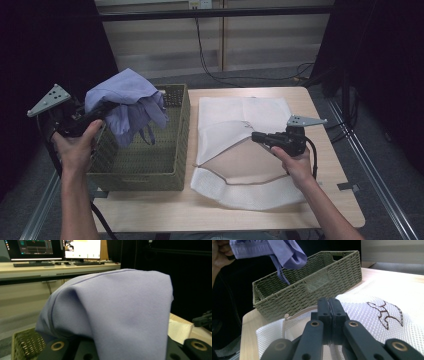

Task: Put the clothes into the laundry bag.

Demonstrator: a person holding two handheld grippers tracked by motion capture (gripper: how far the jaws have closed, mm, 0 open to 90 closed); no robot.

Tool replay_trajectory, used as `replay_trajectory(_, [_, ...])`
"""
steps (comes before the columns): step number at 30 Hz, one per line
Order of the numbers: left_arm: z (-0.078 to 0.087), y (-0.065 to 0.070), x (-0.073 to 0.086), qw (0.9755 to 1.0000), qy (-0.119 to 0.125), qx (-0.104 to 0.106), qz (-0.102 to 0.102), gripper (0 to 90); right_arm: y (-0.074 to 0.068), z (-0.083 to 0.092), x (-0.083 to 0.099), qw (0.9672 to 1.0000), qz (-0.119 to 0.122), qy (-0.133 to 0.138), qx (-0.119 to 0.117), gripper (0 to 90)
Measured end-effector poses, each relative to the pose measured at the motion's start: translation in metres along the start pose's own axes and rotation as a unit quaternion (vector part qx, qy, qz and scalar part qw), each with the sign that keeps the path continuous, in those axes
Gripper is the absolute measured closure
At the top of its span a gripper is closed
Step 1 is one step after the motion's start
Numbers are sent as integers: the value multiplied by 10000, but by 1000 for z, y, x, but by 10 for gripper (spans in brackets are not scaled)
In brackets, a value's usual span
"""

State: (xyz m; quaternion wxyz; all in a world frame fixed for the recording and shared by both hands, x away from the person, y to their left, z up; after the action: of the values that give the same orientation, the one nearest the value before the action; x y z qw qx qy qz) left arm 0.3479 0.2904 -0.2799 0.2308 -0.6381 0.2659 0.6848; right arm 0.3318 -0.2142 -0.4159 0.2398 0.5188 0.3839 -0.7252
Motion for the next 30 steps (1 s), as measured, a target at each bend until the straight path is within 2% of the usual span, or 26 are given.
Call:
replay_trajectory(4, [4,6,-7,9999,118,20,17,799,0,0,0,10000,-1,-5,-10,889])
replay_trajectory(14, [14,22,-24,9990,401,156,-125,799,-1,-2,2,10000,-10,-49,-39,889])
replay_trajectory(18, [17,28,-29,9987,447,194,-159,799,-1,-2,2,10000,-11,-48,-38,889])
replay_trajectory(23, [19,35,-34,9979,474,283,-339,798,-1,-2,2,10000,-18,-53,-47,889])
replay_trajectory(30, [22,43,-38,9969,599,370,-360,798,-2,-3,3,9999,-43,-84,-54,890])
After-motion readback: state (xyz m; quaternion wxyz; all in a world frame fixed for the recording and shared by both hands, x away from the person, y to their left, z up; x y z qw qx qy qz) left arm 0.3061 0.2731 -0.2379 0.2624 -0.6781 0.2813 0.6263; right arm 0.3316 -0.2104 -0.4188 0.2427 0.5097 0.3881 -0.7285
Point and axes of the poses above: each handheld gripper's, and its own axes: z roughly backward along the jaws, x roughly out of its underside, y roughly to its right, the point moved 2 cm from there along -z, roughly forward along the jaws, and after that the axes turned 6 degrees about y, right-handed, at the moved point
